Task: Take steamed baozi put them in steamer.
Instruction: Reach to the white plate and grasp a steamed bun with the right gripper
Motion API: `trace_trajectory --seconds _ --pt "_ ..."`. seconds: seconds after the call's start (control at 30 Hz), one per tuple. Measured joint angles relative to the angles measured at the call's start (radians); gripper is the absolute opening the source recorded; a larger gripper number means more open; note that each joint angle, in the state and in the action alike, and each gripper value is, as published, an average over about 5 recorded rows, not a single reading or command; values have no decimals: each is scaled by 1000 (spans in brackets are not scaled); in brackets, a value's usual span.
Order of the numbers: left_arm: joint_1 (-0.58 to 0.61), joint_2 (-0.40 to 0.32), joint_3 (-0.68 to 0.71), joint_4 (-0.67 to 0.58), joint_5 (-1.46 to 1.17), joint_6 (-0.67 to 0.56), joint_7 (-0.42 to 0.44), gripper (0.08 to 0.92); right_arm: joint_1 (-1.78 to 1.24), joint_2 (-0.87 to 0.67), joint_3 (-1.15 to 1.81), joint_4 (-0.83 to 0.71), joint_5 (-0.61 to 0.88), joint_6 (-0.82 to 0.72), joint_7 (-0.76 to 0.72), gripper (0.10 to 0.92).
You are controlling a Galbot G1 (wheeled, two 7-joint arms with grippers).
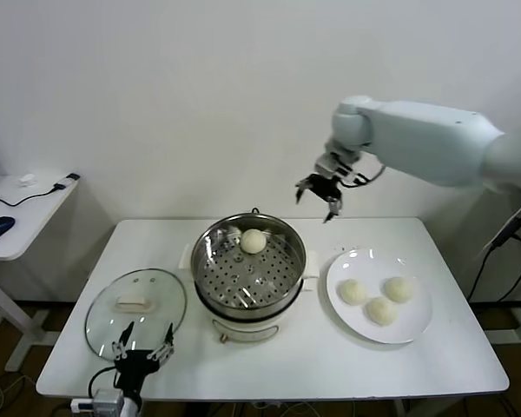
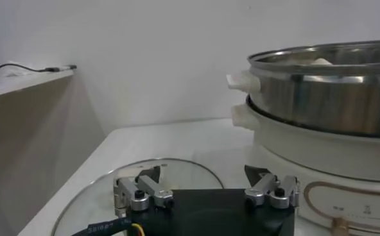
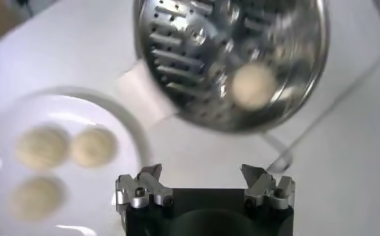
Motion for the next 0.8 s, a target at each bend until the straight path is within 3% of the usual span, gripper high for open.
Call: trace_trajectory --seconds 0.33,0.8 --pt "6 -11 -1 6 0 -5 -1 823 -86 -146 -43 115 85 -270 111 823" --pt "13 -19 5 12 5 -10 -2 823 -313 -169 80 67 64 -416 186 823"
